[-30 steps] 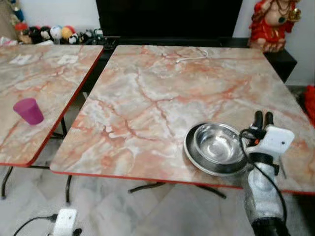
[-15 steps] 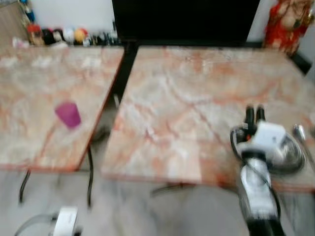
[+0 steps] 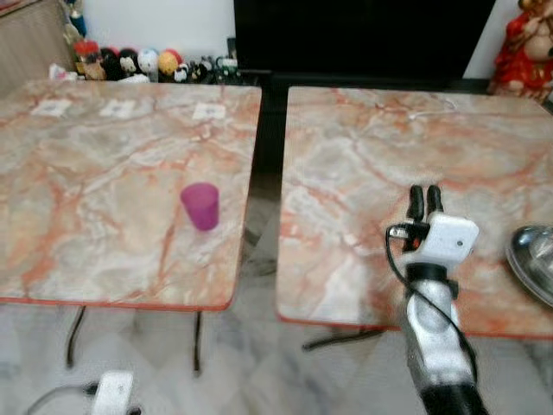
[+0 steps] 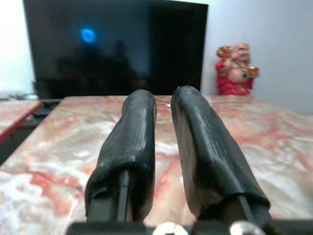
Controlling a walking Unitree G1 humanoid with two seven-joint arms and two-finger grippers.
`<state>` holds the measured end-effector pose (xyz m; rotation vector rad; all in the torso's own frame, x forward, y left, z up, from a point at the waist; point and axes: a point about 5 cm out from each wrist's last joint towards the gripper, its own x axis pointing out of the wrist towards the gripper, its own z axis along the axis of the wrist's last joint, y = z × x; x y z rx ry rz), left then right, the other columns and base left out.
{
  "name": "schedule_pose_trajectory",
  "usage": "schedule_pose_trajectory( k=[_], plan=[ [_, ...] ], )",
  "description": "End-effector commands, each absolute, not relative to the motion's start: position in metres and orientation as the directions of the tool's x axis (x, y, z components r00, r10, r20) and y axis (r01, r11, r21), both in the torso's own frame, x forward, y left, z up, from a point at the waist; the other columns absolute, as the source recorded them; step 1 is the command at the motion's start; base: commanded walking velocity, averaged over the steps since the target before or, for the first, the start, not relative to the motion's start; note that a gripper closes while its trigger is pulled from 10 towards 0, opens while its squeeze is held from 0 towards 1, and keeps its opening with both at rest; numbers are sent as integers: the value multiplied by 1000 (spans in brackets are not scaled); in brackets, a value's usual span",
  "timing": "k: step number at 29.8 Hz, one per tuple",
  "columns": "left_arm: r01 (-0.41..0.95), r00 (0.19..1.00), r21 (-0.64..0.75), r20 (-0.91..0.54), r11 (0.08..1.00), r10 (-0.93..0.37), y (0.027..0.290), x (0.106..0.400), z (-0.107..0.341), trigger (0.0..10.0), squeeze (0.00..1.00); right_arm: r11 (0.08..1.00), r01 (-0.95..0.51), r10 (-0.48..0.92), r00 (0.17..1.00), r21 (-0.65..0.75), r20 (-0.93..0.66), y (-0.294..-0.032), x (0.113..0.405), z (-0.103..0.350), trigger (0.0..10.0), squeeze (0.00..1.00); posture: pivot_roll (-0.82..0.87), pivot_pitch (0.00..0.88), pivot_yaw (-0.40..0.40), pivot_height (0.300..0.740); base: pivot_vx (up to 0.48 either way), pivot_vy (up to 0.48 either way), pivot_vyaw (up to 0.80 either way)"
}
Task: Setting the table
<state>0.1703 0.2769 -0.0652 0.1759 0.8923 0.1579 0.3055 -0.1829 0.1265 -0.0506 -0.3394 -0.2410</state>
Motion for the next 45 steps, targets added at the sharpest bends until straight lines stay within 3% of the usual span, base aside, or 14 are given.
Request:
schedule_pose_trajectory(
  k=[1,16,29,37,45],
  plan=[
    [-61,617,227,-757,972,215,279,171,-64,10000,0,974,225,-210,912,-2,352,-178,309,133,10000,0,84,0,-31,740,0,480,0],
    [-73,620,226,-752,971,221,280,172,-63,10000,0,982,189,-180,926,3,333,-169,313,130,10000,0,89,0,-24,740,0,465,0],
    [-90,628,225,-743,970,231,280,175,-62,10000,0,987,159,-153,934,8,323,-164,315,131,10000,0,96,0,-32,740,0,0,0],
    [-87,627,228,-744,970,231,279,176,-62,10000,0,988,157,-151,936,6,317,-165,316,131,10000,0,91,0,-30,740,0,427,0],
    [-51,632,239,-744,970,216,279,178,-61,10000,0,987,163,-157,939,6,306,-168,314,129,10000,0,90,0,-31,740,0,0,0]
  ],
)
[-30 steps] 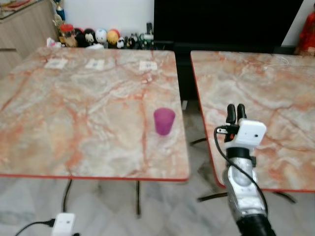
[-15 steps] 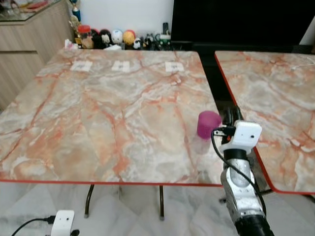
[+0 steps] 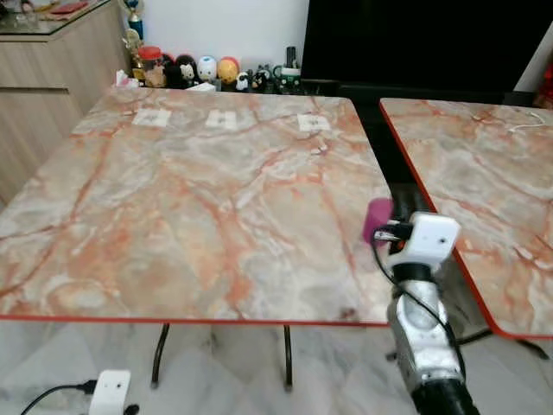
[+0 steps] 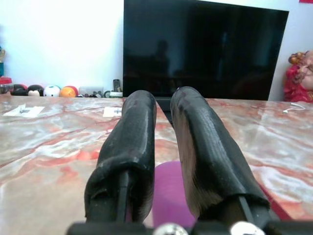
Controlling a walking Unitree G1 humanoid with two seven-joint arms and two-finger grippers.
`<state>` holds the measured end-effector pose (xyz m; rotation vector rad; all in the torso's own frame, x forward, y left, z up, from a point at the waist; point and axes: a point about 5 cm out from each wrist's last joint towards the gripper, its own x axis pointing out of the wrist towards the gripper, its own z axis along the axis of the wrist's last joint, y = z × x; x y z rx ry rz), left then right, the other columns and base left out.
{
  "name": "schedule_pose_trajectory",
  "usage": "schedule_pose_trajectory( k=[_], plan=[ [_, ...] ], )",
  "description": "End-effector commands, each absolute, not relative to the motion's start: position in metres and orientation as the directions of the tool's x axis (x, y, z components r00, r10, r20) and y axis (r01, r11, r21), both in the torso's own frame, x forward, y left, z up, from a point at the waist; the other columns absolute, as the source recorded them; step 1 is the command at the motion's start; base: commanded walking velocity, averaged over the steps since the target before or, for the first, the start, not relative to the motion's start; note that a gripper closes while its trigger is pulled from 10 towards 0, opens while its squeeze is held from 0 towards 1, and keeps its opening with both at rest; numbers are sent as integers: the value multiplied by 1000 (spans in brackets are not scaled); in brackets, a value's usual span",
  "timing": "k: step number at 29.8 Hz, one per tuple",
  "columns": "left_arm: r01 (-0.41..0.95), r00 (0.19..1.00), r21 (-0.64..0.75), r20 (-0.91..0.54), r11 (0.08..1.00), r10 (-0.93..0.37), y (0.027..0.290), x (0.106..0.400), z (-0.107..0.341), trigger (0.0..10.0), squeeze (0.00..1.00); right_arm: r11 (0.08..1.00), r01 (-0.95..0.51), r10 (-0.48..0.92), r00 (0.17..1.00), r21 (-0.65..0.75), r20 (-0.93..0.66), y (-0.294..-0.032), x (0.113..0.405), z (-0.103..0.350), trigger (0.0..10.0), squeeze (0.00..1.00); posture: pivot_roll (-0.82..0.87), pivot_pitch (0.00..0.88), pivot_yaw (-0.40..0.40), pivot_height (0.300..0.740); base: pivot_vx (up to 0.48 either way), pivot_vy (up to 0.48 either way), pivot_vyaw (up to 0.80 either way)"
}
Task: Setting the table
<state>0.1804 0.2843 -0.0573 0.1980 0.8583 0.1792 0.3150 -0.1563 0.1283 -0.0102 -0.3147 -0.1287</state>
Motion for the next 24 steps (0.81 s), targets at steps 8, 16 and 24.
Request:
schedule_pose_trajectory(
  k=[8,16,24],
  plan=[
    [-26,633,250,-745,968,209,278,179,-60,10000,0,986,164,-160,941,9,300,-169,314,128,10000,0,91,0,-30,740,0,-405,0],
    [-38,633,245,-744,969,213,278,178,-61,10000,0,986,164,-162,943,18,289,-168,314,127,10000,0,91,0,-31,740,0,-181,0],
    [-45,638,237,-741,970,211,278,179,-61,10000,0,991,130,-133,954,29,270,-165,314,124,10000,416,91,0,-31,740,0,0,0]
  ],
)
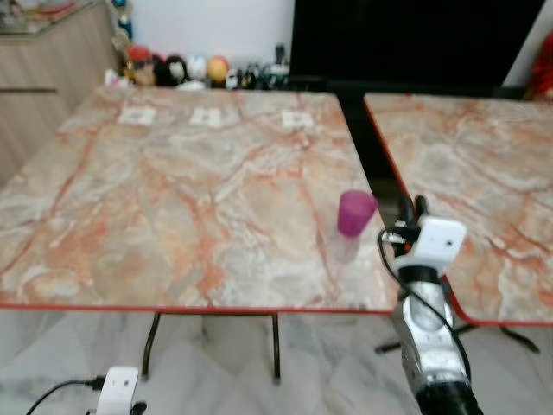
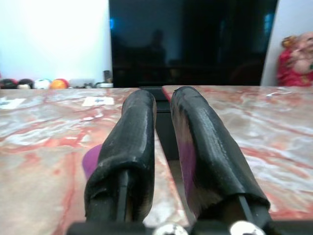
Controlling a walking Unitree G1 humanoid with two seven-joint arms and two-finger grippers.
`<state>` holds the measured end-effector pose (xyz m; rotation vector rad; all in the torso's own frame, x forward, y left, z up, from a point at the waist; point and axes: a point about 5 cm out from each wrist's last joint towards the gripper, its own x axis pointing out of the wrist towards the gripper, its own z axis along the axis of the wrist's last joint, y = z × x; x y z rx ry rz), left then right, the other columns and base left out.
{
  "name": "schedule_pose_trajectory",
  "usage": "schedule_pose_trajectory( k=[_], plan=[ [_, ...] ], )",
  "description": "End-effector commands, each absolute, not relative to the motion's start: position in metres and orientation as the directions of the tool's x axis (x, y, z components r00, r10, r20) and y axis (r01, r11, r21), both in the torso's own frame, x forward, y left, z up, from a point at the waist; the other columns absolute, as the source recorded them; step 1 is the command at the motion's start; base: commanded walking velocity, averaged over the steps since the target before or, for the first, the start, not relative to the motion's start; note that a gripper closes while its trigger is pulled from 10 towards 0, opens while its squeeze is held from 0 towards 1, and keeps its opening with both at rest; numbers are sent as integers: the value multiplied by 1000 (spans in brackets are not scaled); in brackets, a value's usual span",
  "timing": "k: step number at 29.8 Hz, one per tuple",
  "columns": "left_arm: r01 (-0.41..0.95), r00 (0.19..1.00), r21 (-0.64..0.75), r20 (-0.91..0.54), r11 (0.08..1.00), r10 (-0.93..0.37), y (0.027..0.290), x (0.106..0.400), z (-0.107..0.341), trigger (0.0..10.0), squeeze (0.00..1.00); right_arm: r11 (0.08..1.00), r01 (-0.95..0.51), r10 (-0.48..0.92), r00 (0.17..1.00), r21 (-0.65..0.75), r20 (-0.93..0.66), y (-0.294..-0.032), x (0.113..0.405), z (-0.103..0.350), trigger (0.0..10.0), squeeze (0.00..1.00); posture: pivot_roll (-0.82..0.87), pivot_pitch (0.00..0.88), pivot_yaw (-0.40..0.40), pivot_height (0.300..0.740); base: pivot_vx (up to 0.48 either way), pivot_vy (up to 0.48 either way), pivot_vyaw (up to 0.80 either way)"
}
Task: Setting the table
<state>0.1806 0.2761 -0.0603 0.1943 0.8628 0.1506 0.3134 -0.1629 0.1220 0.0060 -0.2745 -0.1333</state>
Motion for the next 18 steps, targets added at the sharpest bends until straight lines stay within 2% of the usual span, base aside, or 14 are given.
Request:
schedule_pose_trajectory(
  k=[1,18],
  plan=[
    [-44,636,238,-742,970,211,278,178,-61,10000,0,992,119,-125,955,36,269,-164,314,124,10000,1000,91,0,-31,740,0,0,0],
    [-50,635,231,-744,972,209,278,179,-61,10000,0,999,42,-48,967,30,251,-153,314,121,10000,1000,92,0,-33,740,0,0,0]
  ],
)
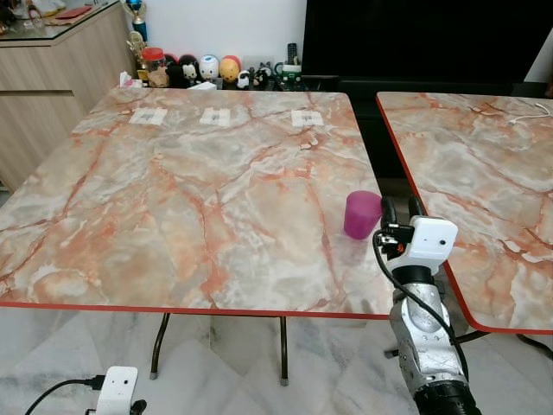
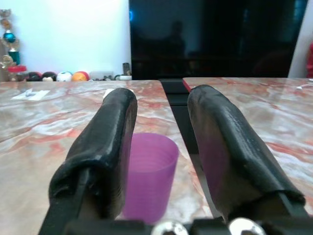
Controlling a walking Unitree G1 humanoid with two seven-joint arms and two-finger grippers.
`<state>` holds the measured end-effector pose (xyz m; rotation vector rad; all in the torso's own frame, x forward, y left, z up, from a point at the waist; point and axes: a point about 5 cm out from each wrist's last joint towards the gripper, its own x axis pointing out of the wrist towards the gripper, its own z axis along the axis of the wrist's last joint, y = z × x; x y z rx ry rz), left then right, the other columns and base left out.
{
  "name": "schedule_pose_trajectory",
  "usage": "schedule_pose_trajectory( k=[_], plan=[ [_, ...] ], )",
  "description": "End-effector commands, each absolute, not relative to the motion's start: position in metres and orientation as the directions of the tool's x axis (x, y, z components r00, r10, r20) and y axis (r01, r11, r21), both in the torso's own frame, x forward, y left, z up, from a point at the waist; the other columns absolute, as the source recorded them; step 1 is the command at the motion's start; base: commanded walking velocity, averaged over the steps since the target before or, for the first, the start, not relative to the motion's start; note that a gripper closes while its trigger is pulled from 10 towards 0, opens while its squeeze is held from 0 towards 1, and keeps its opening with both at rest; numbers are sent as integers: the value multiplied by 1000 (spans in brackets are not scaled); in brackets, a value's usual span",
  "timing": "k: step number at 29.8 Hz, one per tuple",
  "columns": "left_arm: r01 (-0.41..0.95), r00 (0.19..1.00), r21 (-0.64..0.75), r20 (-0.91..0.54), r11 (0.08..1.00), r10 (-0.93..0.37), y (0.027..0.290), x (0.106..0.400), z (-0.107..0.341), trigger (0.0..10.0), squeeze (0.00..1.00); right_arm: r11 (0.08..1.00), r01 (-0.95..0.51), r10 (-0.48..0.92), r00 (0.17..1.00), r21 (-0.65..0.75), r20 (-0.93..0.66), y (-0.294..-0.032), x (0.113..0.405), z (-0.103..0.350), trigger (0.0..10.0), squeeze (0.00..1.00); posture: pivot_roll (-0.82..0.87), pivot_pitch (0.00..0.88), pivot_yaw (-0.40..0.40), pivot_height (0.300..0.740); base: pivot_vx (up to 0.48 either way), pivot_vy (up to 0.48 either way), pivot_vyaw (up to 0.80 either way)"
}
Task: Setting the table
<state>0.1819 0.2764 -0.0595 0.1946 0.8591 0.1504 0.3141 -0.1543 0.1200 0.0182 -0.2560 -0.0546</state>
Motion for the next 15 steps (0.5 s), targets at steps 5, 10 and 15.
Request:
schedule_pose_trajectory(
  k=[5,10,15],
  plan=[
    [-53,637,226,-743,973,207,278,179,-61,10000,0,999,39,-41,969,16,243,-152,314,120,10000,502,93,0,-34,740,54,0,0],
    [-56,639,220,-742,974,204,278,179,-61,10000,0,999,31,-24,969,-25,244,-153,314,120,10000,0,92,0,-35,740,334,0,0],
    [-56,639,219,-742,974,203,278,179,-61,10000,0,999,12,-1,967,-41,255,-150,314,121,10000,0,92,0,-35,740,356,0,480]
  ],
)
